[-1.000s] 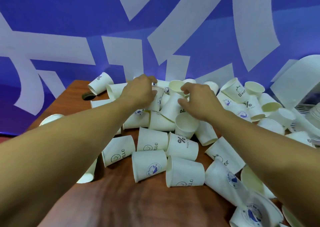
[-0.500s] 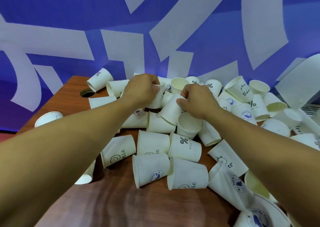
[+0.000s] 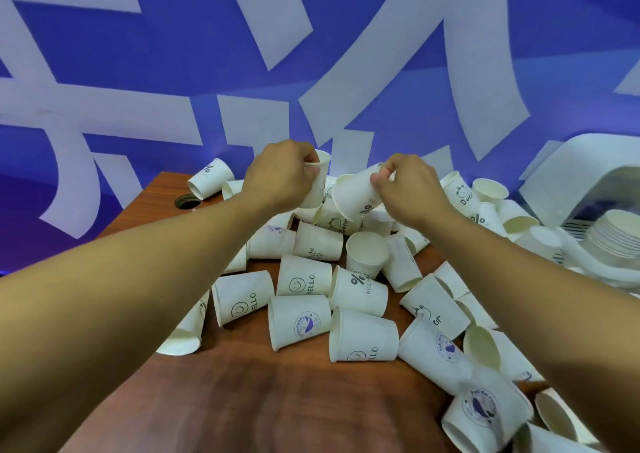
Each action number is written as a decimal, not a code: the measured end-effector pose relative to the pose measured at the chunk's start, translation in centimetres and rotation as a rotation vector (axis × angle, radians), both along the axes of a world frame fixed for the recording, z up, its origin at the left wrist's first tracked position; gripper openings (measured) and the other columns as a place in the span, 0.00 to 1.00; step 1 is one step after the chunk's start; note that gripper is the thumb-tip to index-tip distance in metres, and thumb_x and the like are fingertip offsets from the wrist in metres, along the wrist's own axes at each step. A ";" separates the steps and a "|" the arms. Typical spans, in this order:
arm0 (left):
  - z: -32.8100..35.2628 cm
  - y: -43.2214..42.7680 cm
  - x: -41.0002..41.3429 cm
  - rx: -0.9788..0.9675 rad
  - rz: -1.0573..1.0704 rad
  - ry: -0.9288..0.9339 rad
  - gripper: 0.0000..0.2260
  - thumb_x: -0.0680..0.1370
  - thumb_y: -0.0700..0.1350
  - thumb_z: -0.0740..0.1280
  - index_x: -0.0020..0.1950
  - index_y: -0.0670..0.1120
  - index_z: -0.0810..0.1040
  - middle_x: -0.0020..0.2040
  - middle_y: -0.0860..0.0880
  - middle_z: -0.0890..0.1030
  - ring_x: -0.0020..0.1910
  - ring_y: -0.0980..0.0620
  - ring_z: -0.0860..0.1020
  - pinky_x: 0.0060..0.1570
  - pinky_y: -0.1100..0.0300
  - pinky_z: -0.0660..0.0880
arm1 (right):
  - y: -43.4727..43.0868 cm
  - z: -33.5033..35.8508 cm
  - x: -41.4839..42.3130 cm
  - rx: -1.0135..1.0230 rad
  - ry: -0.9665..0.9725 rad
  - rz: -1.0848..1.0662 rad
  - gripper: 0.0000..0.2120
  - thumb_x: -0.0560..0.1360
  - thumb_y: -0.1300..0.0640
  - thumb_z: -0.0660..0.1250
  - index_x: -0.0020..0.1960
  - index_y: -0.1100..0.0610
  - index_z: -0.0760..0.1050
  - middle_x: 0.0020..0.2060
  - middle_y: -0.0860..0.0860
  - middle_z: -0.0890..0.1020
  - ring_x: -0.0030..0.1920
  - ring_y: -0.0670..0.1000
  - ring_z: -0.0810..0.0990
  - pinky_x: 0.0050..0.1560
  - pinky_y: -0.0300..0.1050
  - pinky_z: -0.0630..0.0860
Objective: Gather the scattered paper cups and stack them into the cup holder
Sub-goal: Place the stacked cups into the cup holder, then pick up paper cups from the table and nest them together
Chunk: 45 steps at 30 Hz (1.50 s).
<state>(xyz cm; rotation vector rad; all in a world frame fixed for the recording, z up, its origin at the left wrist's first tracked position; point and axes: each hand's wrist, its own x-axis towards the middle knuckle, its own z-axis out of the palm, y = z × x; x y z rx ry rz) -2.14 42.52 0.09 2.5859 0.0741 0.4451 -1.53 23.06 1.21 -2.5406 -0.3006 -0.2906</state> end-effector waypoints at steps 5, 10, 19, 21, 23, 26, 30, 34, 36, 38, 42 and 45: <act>2.8 -2.4 -2.0 0.006 -0.026 -0.055 0.07 0.78 0.47 0.62 0.51 0.50 0.80 0.50 0.49 0.80 0.46 0.45 0.76 0.42 0.51 0.76 | -2.2 2.6 -2.5 0.192 -0.067 -0.082 0.15 0.80 0.57 0.56 0.50 0.70 0.72 0.49 0.64 0.79 0.47 0.64 0.80 0.50 0.61 0.76; 4.8 -5.6 -3.7 0.094 -0.077 -0.112 0.07 0.79 0.49 0.61 0.52 0.52 0.79 0.51 0.49 0.80 0.47 0.45 0.76 0.43 0.54 0.73 | -5.0 4.4 -4.6 0.469 -0.127 -0.146 0.12 0.75 0.50 0.63 0.54 0.54 0.66 0.45 0.44 0.72 0.49 0.57 0.80 0.47 0.59 0.80; 7.7 -12.5 -5.4 0.134 -0.232 -0.204 0.13 0.82 0.50 0.59 0.64 0.58 0.76 0.56 0.49 0.79 0.54 0.45 0.76 0.48 0.50 0.74 | -12.0 6.5 -8.1 0.441 -0.031 -0.066 0.38 0.67 0.54 0.74 0.72 0.41 0.61 0.55 0.50 0.72 0.54 0.53 0.75 0.51 0.50 0.77; 7.8 -14.2 -5.4 0.164 -0.274 -0.222 0.13 0.82 0.50 0.58 0.64 0.60 0.75 0.53 0.50 0.77 0.52 0.45 0.76 0.45 0.52 0.72 | -13.4 6.3 -8.6 0.409 0.015 -0.009 0.41 0.65 0.54 0.75 0.72 0.38 0.60 0.60 0.51 0.71 0.57 0.52 0.75 0.52 0.48 0.77; 7.8 -16.0 -5.4 0.204 -0.300 -0.242 0.13 0.82 0.50 0.57 0.64 0.62 0.74 0.50 0.50 0.76 0.49 0.45 0.75 0.43 0.53 0.69 | -14.8 6.1 -9.0 0.382 0.026 0.022 0.40 0.61 0.50 0.77 0.68 0.34 0.62 0.61 0.50 0.71 0.56 0.53 0.77 0.53 0.51 0.79; 7.8 -18.5 -5.2 0.216 -0.327 -0.248 0.13 0.83 0.50 0.57 0.63 0.62 0.74 0.49 0.51 0.75 0.49 0.45 0.76 0.43 0.53 0.70 | -17.1 5.8 -9.4 0.334 -0.002 0.002 0.26 0.61 0.44 0.75 0.56 0.37 0.68 0.57 0.50 0.73 0.51 0.54 0.80 0.53 0.56 0.79; 7.3 -22.1 -4.9 0.171 -0.360 -0.242 0.14 0.82 0.50 0.59 0.68 0.59 0.70 0.60 0.51 0.78 0.57 0.45 0.77 0.52 0.48 0.74 | -20.5 5.0 -8.6 0.242 -0.135 -0.143 0.07 0.75 0.46 0.66 0.43 0.48 0.72 0.52 0.51 0.72 0.47 0.56 0.80 0.54 0.50 0.75; 6.3 -25.8 -4.2 0.114 -0.381 -0.243 0.14 0.81 0.48 0.61 0.67 0.53 0.72 0.63 0.50 0.78 0.58 0.44 0.77 0.54 0.50 0.73 | -24.7 4.2 -8.2 0.122 -0.241 -0.216 0.09 0.80 0.52 0.62 0.43 0.53 0.72 0.48 0.50 0.72 0.45 0.52 0.74 0.43 0.40 0.60; 5.7 -27.6 -3.3 0.121 -0.391 -0.238 0.10 0.81 0.48 0.62 0.62 0.53 0.76 0.60 0.50 0.79 0.56 0.44 0.77 0.54 0.48 0.74 | -27.1 3.9 -7.9 0.071 -0.298 -0.246 0.09 0.79 0.52 0.63 0.42 0.55 0.74 0.44 0.51 0.75 0.44 0.52 0.74 0.42 0.42 0.61; 5.2 -29.5 -2.3 0.134 -0.397 -0.251 0.09 0.81 0.49 0.62 0.58 0.54 0.79 0.56 0.50 0.80 0.54 0.43 0.77 0.50 0.49 0.75 | -29.7 3.5 -7.6 0.017 -0.364 -0.276 0.10 0.78 0.53 0.65 0.42 0.58 0.77 0.39 0.52 0.80 0.42 0.54 0.77 0.42 0.44 0.66; 3.9 -33.5 -0.2 0.110 -0.416 -0.304 0.09 0.81 0.51 0.64 0.57 0.56 0.82 0.56 0.52 0.80 0.55 0.46 0.76 0.49 0.50 0.76 | -35.1 2.7 -6.8 -0.093 -0.454 -0.415 0.10 0.77 0.49 0.66 0.48 0.54 0.82 0.41 0.52 0.84 0.41 0.55 0.80 0.44 0.52 0.77; 2.8 -36.4 1.9 0.075 -0.465 -0.332 0.09 0.81 0.52 0.64 0.57 0.56 0.82 0.56 0.52 0.79 0.54 0.46 0.76 0.48 0.51 0.75 | -38.1 1.9 -5.8 -0.170 -0.461 -0.538 0.12 0.78 0.46 0.65 0.52 0.52 0.82 0.44 0.53 0.84 0.42 0.56 0.80 0.43 0.53 0.80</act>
